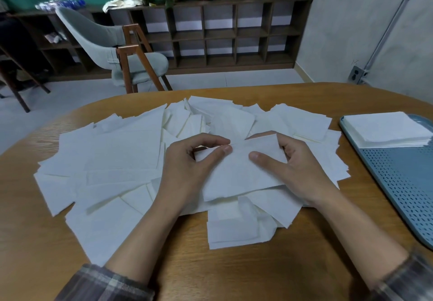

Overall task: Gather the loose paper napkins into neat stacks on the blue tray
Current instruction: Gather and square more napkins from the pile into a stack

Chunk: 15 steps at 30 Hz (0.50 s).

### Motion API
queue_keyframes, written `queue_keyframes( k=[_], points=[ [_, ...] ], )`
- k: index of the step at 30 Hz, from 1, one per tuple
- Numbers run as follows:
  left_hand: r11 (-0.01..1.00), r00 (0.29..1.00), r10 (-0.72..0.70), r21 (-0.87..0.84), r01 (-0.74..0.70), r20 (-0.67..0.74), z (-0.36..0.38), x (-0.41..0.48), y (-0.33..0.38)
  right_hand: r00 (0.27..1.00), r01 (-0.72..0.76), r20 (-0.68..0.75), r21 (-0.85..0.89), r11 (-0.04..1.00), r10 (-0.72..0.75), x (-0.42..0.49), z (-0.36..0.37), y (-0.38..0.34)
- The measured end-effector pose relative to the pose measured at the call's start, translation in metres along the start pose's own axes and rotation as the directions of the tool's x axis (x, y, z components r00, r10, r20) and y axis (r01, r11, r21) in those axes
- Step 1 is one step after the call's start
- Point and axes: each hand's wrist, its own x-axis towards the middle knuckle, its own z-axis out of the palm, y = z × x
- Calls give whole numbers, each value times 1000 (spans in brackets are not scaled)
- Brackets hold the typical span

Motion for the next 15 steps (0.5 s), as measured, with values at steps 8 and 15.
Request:
queue_keyframes(
  k=[8, 15],
  points=[
    [993, 997, 75, 94, -76, 10, 1, 1, -4, 996, 77, -39, 60, 995, -75, 1, -2, -2],
    [996, 999, -18, -85, 21, 30, 4, -2, 2, 992, 125, -24, 18, 992, -124, 1, -6, -3]
  ],
)
